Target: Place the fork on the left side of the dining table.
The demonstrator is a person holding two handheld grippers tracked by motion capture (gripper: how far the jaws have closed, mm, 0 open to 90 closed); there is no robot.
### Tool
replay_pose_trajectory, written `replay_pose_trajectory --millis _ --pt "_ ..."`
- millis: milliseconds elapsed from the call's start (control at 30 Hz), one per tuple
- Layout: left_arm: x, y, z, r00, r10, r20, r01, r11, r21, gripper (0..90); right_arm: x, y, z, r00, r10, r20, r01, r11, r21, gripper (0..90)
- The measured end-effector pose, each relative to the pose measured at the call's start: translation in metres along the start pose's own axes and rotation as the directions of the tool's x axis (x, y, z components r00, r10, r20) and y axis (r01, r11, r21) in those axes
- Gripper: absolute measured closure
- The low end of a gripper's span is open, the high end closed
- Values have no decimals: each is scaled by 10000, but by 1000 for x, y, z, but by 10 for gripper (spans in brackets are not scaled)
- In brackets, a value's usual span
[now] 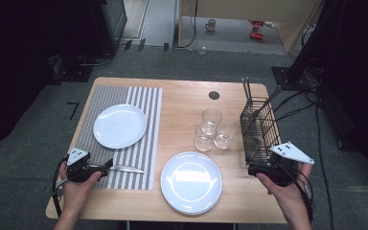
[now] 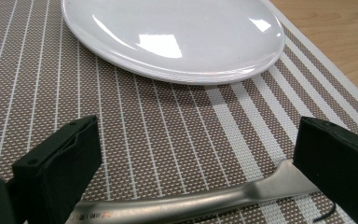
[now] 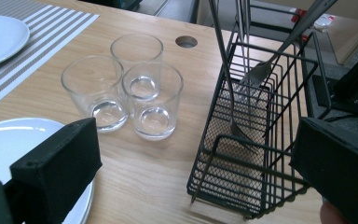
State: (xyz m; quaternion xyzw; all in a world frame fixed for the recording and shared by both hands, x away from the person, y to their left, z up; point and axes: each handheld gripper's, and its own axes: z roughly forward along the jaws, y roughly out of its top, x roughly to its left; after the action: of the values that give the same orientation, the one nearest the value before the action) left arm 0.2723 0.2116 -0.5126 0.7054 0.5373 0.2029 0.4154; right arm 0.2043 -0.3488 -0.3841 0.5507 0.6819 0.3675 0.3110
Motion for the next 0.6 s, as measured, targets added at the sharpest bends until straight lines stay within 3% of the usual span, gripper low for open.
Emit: replay_pose_trajectory --millis 600 --pt "-2 0 1 9998 183 -40 -183 9998 32 13 -4 30 19 9998 181 82 -181 9998 16 7"
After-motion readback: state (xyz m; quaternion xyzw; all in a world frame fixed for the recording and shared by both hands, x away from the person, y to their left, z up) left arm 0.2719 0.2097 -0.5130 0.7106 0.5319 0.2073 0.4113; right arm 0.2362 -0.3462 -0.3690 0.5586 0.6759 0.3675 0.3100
